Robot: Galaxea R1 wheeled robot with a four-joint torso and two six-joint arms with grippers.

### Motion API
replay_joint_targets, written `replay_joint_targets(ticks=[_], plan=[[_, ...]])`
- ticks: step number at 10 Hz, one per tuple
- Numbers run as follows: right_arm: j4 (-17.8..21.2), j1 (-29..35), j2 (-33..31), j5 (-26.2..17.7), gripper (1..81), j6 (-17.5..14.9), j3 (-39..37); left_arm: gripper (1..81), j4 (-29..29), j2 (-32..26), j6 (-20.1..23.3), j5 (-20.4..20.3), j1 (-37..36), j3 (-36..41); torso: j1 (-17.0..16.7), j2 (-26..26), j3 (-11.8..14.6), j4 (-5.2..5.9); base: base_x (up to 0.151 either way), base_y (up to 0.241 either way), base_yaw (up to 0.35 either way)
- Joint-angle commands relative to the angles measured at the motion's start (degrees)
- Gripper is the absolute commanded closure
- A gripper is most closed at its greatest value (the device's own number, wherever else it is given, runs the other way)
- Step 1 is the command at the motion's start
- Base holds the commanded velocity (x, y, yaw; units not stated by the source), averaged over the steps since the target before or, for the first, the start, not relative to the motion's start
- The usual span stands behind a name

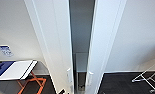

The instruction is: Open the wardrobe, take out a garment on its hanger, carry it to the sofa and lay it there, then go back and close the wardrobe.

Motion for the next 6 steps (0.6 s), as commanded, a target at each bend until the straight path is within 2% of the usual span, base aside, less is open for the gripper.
replay_joint_targets(ticks=[1, 2, 3, 5, 6], plan=[[-12.59, -2.97, 1.31, -0.71, 1.0, 0.15, -8.74, 1.0, 12.34, 2.80, 0.52, 4.45, 4.61, -7.03, 0.00, 0.00, 0.00, 0.00, 0.000, 0.000, 0.000], [-14.01, -6.14, 1.31, -1.68, 1.0, 0.15, -12.38, 1.0, 14.82, 2.00, 0.52, 4.09, 8.56, -8.27, 0.02, 0.00, 0.00, 0.00, 0.000, 0.000, 0.000], [-16.91, -9.39, 1.84, -2.73, 1.0, -0.11, -16.86, 1.0, 17.72, 1.48, 0.61, 3.92, 12.35, -10.11, 0.02, 0.00, 0.00, 0.00, 0.000, 0.000, 0.000], [-24.26, -16.87, 5.24, -3.16, 1.0, -0.46, -26.03, 1.0, 27.24, 2.35, 0.70, 3.92, 20.00, -13.17, 0.00, 0.00, 0.00, 0.00, 0.000, 0.000, 0.000], [-26.84, -20.72, 7.55, -3.26, 1.0, -0.55, -30.66, 1.0, 29.76, 2.97, 0.70, 3.92, 23.77, -14.51, 0.00, 0.00, 0.00, 0.00, 0.000, 0.000, 0.000]])
